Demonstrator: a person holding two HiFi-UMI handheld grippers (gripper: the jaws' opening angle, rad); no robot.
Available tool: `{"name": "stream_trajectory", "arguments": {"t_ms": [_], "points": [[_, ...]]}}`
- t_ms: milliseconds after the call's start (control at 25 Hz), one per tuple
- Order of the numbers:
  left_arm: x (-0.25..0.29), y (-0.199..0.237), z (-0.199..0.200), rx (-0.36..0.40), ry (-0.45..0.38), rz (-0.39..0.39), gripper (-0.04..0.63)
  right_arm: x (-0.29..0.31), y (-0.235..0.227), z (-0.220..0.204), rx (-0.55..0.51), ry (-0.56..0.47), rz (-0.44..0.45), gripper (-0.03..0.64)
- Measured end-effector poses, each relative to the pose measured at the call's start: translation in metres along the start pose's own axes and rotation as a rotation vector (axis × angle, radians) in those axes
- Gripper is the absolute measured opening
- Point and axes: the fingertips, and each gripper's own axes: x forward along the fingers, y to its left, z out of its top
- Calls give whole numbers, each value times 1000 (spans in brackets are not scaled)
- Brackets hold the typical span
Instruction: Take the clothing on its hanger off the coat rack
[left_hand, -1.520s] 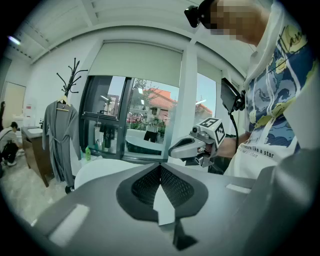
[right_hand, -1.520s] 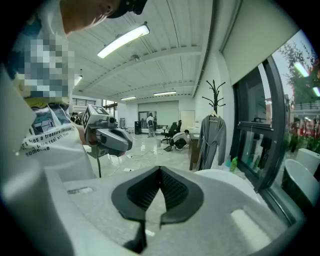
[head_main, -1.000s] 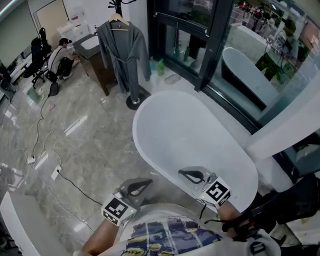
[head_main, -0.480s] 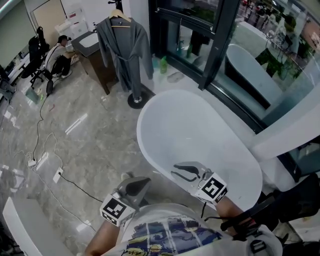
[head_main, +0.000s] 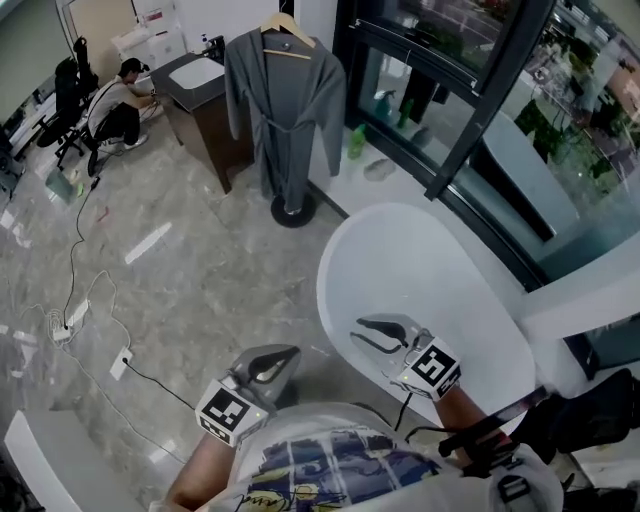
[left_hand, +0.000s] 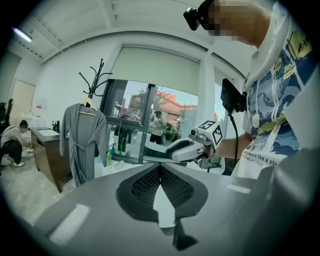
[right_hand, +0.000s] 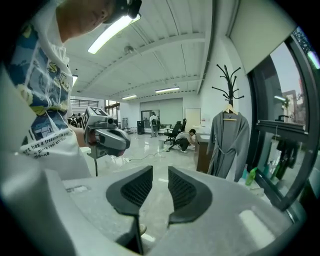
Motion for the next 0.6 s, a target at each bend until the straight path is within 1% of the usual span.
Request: {"name": "stream_trajectory", "arguments": {"t_ms": [160, 280, 440, 600], "points": [[-35, 60, 13, 38, 8, -7, 3, 66, -19, 44, -32, -17, 6, 98], [-55, 106, 17, 55, 7, 12, 3, 109, -37, 69, -73, -18, 4, 103], [-66, 151, 23, 4, -16, 62, 3, 148, -71, 88, -114, 6, 2, 115], [-68, 185, 36, -18, -38, 91, 3, 175, -136, 107, -156, 28, -42, 123]]}}
